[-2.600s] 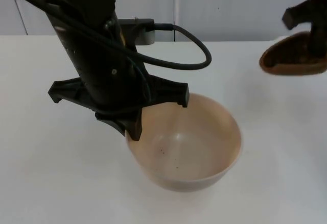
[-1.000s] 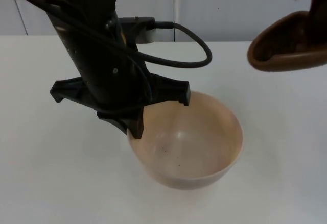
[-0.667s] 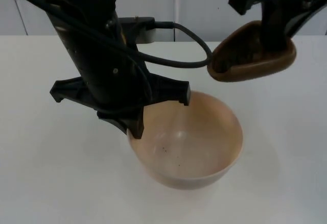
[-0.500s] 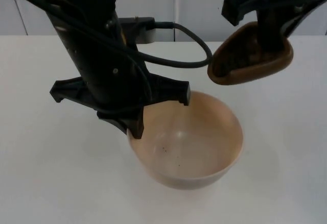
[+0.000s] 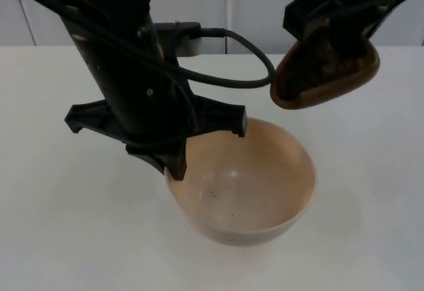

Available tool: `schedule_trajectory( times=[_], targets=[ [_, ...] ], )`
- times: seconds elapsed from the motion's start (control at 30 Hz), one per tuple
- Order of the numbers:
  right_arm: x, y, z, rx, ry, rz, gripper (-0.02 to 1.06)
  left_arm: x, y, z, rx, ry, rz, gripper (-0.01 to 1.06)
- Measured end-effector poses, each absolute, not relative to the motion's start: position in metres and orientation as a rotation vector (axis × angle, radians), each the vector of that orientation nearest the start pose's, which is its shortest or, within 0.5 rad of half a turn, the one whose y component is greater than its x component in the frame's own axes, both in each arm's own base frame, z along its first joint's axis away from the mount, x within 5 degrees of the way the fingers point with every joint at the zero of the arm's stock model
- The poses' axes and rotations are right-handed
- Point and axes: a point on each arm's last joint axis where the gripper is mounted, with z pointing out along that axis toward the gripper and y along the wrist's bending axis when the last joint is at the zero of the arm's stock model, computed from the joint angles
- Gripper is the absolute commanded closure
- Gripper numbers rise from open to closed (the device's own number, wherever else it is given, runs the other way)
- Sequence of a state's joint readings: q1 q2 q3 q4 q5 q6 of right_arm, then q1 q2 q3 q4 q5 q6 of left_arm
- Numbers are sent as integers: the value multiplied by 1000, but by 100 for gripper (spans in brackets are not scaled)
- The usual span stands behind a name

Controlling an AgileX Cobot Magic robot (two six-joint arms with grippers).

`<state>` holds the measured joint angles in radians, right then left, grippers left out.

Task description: Pick up the bowl with the left hand and pour the coffee beans from the cup into the bowl with the right hand.

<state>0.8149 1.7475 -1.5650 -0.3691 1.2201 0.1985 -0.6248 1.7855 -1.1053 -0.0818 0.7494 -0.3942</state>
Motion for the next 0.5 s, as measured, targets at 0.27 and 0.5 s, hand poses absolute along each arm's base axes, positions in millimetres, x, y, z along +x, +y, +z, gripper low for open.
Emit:
schedule_trajectory(
  times=[0.27,0.5],
  targets=[
    [257,261,317,-1071,2370,-454,105,272,-202,180,262,2949,-248,105],
    [250,270,323,-1130,2257,-541,105,272,-202,180,262,2949,-248,105]
  ],
)
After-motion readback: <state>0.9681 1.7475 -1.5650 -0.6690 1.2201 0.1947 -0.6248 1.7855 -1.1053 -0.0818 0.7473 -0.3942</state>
